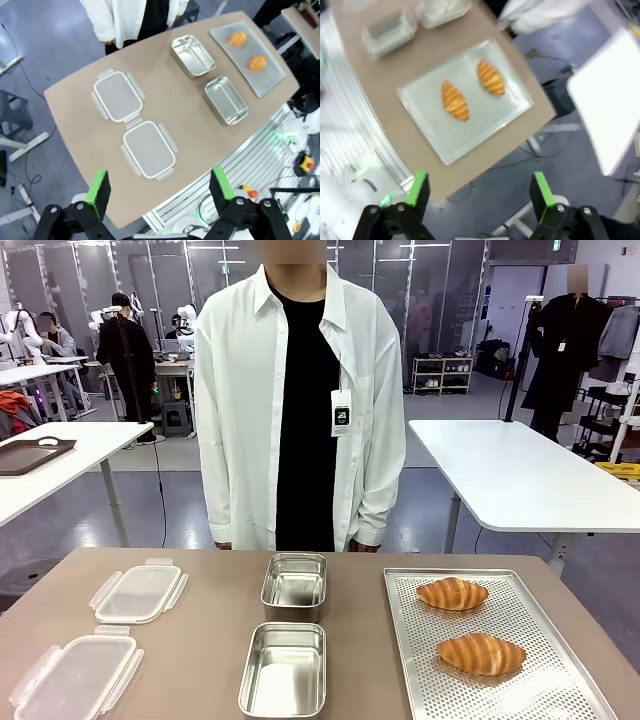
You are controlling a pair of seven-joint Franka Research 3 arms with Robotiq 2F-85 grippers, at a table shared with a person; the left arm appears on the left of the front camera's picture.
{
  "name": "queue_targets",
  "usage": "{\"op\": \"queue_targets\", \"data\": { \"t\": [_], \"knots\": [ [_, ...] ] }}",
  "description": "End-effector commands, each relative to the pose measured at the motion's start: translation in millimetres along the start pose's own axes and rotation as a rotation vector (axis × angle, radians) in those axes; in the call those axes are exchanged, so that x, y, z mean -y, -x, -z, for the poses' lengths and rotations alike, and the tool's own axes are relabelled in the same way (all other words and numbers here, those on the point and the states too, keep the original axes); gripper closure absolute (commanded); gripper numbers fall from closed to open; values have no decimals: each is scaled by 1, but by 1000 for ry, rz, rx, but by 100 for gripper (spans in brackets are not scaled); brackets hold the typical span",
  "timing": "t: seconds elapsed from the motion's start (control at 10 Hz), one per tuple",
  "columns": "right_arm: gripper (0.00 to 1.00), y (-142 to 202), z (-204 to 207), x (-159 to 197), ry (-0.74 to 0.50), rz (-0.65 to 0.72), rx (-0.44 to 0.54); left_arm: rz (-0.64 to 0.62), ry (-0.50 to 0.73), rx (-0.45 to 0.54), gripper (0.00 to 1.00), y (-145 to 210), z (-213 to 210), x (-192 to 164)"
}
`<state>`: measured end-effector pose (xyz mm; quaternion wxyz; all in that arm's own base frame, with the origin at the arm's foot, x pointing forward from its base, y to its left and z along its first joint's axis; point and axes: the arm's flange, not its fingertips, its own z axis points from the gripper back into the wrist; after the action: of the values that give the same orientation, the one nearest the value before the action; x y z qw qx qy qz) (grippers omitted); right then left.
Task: Place the bread into the airtight container.
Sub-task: Pick up a Butter Roll and place it into an empty Airtight Container.
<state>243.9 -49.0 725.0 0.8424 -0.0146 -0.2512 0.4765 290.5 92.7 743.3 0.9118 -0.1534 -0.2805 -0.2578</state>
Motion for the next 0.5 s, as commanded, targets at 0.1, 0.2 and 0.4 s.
{"op": "queue_targets", "data": {
  "t": [0.1,0.2,0.4],
  "knots": [
    [0,-34,73,-18,-24,-364,-126,19,-7,-9,0,-1,-2,0],
    [0,-42,112,-21,-81,-382,-160,19,-7,-9,0,-1,-2,0],
    [0,-42,179,-33,-151,-480,-222,19,-7,-9,0,-1,-2,0]
  ]
}}
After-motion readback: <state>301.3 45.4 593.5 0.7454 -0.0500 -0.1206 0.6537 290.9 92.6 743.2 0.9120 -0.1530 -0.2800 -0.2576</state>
